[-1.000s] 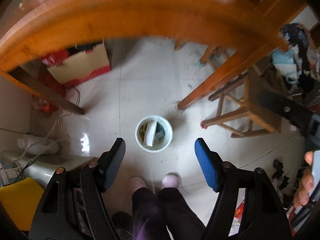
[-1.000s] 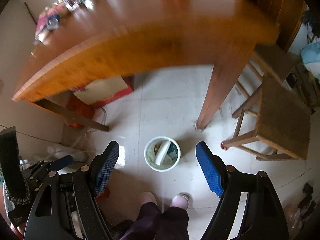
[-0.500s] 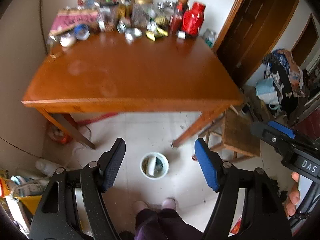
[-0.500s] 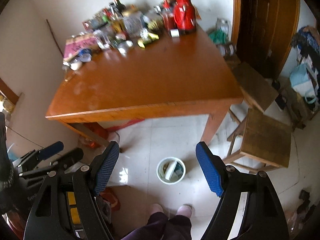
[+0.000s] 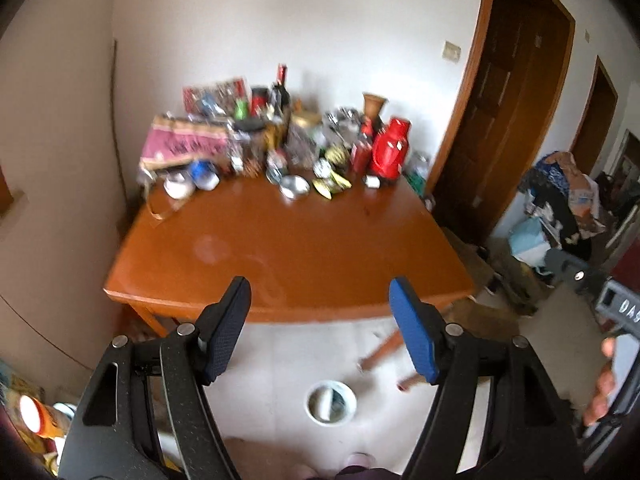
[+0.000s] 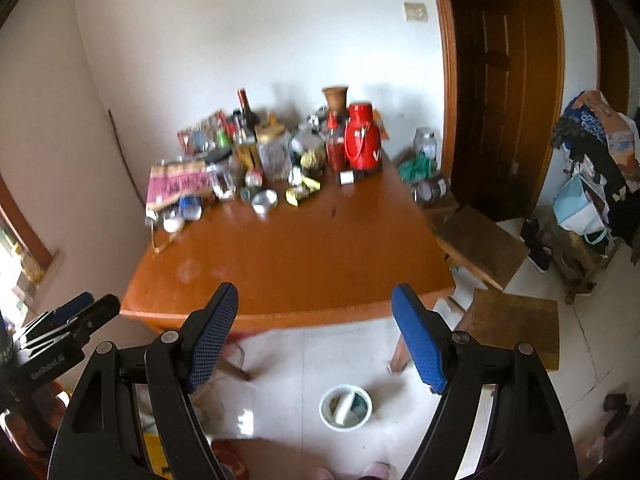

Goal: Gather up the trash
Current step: 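Move both tools back up to the table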

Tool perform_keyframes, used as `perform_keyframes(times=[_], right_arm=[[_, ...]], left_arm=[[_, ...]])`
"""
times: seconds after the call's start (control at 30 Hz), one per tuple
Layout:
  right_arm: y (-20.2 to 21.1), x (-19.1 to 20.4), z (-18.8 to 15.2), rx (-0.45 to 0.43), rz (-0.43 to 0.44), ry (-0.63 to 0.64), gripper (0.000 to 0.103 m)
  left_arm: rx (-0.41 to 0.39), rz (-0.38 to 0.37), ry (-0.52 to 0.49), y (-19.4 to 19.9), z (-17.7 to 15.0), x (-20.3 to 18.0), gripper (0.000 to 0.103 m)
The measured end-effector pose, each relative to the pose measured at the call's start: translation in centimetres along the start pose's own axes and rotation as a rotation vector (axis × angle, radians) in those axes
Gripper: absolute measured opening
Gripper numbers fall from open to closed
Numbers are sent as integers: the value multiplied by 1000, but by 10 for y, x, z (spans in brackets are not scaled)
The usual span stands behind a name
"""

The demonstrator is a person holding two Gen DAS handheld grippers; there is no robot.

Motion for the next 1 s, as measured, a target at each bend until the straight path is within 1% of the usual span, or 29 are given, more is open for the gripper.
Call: perform_keyframes(times=[0.1, 0.17, 0.23, 0.27, 0.33, 0.47, 0.6, 0.73, 0.87, 0.93, 1.0], right_arm=[[4, 0, 15, -37, -18, 13, 78], [4, -2, 25, -65, -29, 18, 83], [2, -4, 35, -99, -34, 13, 97], [3, -6, 38, -114, -34, 10, 99], [-5, -12, 48, -130, -29, 9, 99], [-28, -26, 70, -128, -23, 27, 99], [-52, -42, 95, -112, -5, 49, 99], [-74, -62, 125, -103, -2, 80, 99], [-102, -83, 152, -74, 21, 98, 99], [-116, -91, 161, -49, 42, 99, 99], [-131, -99, 169, -25, 67, 107, 99]], left_arm=[[-25, 16, -3, 1, 11, 4, 73], [-34, 26, -1, -2, 16, 8, 73], [-33, 38, 6, -9, 21, 9, 73], [-30, 42, 12, -15, 25, 9, 73], [-27, 46, 23, -25, 32, 8, 73], [-38, 78, 32, -48, 53, 1, 74], [-46, 100, 39, -78, 82, -16, 83], [-56, 127, 40, -110, 116, -40, 83], [-49, 136, 61, -139, 142, -61, 85], [-36, 124, 91, -154, 154, -69, 85], [-37, 127, 125, -167, 165, -73, 85]])
Point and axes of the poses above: each gripper's, at about its wrist camera, not at the fingertips, and y roughly against the way its jaws point, x to its left, z to its top, the point moved 8 cm from there along -y, roughly the way its jaws point, and after that the axes turned 8 degrees about z, right-handed, at the moved point
